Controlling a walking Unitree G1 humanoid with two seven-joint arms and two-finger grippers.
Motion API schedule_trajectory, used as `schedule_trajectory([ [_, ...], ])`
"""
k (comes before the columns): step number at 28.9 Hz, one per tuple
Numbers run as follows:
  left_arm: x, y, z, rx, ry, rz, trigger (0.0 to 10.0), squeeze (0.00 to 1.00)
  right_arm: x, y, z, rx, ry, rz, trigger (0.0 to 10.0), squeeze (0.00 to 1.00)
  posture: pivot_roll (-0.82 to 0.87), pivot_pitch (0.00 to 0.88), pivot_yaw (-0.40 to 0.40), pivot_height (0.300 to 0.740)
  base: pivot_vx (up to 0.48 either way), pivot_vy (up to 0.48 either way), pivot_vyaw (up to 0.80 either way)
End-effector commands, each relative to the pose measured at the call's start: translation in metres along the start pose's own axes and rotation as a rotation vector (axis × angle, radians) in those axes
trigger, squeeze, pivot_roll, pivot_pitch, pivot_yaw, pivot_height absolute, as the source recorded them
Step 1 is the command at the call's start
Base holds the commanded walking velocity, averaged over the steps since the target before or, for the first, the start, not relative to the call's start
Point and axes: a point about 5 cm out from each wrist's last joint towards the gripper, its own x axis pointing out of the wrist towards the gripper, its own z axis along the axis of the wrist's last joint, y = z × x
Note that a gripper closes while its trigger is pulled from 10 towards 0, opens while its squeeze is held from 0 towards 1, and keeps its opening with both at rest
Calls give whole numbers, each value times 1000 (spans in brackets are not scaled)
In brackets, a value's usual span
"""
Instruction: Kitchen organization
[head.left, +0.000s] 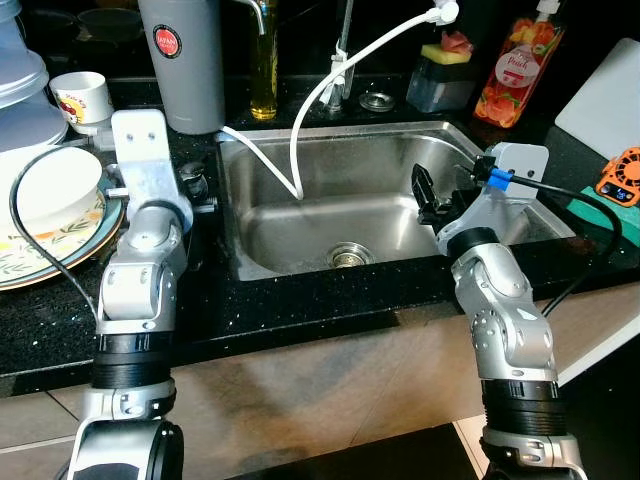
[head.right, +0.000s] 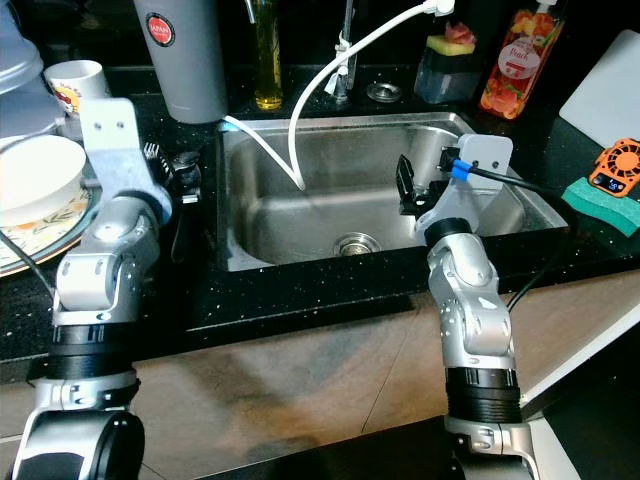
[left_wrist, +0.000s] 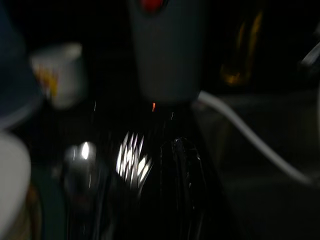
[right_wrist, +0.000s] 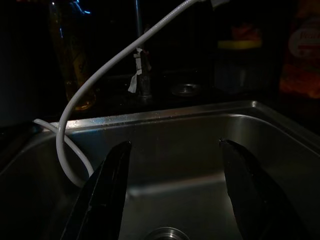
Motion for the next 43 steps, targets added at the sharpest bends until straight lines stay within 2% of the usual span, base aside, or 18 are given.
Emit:
schedule_trajectory([
  [1, -2, -3, 10, 40, -53, -22, 3765, 0, -1, 1, 2, 8, -12, 2, 10000, 0, 84, 38, -34, 740, 0, 0, 0],
  [2, -1, -11, 10, 82, -22, -84, 10000, 0, -1, 1, 2, 9, -11, 4, 10000, 0, 89, 35, -36, 740, 0, 0, 0],
  [5, 0, -15, 7, 143, 13, -133, 10000, 0, 0, 2, 2, 9, -11, 8, 10000, 0, 88, 34, -34, 740, 0, 0, 0],
  [6, 3, -11, 5, 154, 45, -141, 10000, 910, 0, 3, 2, 9, -12, 11, 10000, 0, 88, 31, -34, 740, 0, 0, 0],
  [8, 5, -7, 3, 136, 71, -133, 10000, 910, 0, 3, 2, 9, -12, 11, 10000, 0, 88, 31, -34, 740, 0, 0, 0],
  [9, 7, -5, 1, 133, 81, -131, 10000, 1000, 0, 3, 2, 9, -12, 11, 10000, 0, 92, 30, -30, 740, 0, 0, 0],
  [10, 8, -4, 0, 134, 85, -131, 10000, 1000, 1, 3, 2, 9, -12, 11, 10000, 0, 91, 29, -29, 740, 0, 0, 0],
  [15, 7, -13, -22, -17, 226, -182, 10000, 1000, 0, 2, 2, 7, -13, 7, 10000, 0, 84, 30, -25, 740, 0, 0, 0],
  [17, 7, -16, -26, -33, 251, -193, 10000, 1000, 0, 2, 2, 7, -13, 6, 10000, 0, 84, 30, -25, 740, 0, 0, 0],
  [18, 6, -23, -32, -43, 292, -215, 10000, 0, -1, 1, 2, 7, -12, 4, 10000, 0, 86, 36, -27, 740, 0, 0, 0],
  [25, 14, -33, -44, -48, 336, -212, 10000, 0, 0, 3, 1, 11, -10, 9, 10000, 0, 88, 39, -26, 740, 0, 0, 0],
  [30, 21, -31, -44, -53, 334, -168, 10000, 0, -1, 4, 1, 13, -10, 9, 10000, 0, 81, 44, -20, 740, 0, 0, 0],
  [36, 24, -24, -31, -10, 262, -118, 10000, 0, -3, 1, 1, 11, -7, -2, 10000, 0, 79, 48, -21, 740, 0, 0, 0],
  [42, 23, -14, -30, -32, 266, -70, 10000, 0, -3, 1, 1, 11, -5, -1, 10000, 0, 80, 51, -21, 740, 0, 0, 0],
  [43, 22, -7, -17, 63, 153, -29, 10000, 0, -3, 2, 0, 13, -4, 1, 10000, 0, 86, 56, -24, 740, 0, 0, 0],
])
